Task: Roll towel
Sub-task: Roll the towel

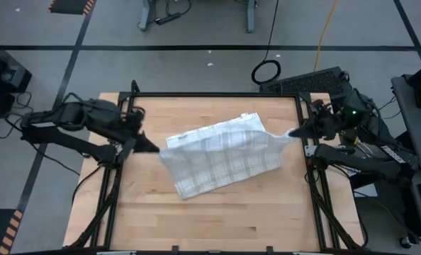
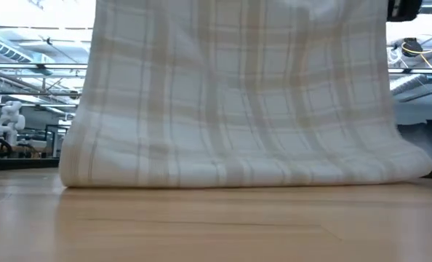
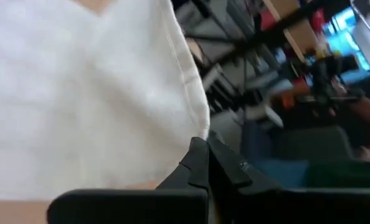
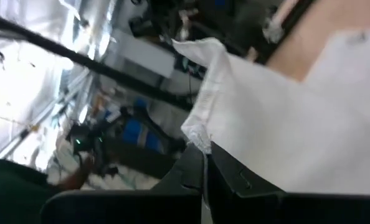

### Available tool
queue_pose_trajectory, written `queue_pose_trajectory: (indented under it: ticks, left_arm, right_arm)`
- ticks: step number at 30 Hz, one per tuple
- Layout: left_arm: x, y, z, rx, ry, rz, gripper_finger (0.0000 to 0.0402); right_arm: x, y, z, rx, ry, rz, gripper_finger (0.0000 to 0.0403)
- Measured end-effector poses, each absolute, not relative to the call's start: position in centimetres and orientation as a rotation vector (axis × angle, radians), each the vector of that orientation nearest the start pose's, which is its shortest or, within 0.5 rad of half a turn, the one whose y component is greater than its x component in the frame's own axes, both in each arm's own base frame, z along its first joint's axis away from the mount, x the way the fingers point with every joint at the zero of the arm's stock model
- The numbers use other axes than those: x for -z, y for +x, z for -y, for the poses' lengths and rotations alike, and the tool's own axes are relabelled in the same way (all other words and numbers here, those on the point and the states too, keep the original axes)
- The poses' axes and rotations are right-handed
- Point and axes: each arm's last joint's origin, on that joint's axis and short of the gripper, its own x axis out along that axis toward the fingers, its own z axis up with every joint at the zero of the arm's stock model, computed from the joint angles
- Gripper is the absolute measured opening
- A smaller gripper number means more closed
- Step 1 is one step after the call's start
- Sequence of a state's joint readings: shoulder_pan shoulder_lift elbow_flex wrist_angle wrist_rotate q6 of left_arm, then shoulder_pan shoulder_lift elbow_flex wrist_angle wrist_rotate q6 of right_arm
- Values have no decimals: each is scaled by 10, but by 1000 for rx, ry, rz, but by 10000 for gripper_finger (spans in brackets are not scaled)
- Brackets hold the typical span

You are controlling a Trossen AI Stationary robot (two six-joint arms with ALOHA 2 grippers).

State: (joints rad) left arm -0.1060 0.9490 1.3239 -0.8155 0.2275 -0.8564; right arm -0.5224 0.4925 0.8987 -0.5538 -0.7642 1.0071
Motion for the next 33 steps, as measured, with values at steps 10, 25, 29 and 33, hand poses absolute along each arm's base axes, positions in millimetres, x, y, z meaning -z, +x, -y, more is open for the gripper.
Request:
queue_pose_trajectory:
  ticks: [10, 25, 29, 33]
  left_arm:
    - [-440, 190, 76, 411, -965, -435, 0]
    - [-377, 222, 128, 81, -1045, -830, 0]
    - [-367, 218, 125, -87, -969, -827, 0]
    - [-362, 214, 118, -221, -870, -799, 0]
  right_arm:
    - [-381, 61, 6, -354, 1102, -364, 0]
    - [-358, 46, 3, -60, 1003, -531, 0]
    - [-347, 43, 6, 90, 878, -584, 0]
    - [-339, 49, 14, 231, 747, -568, 0]
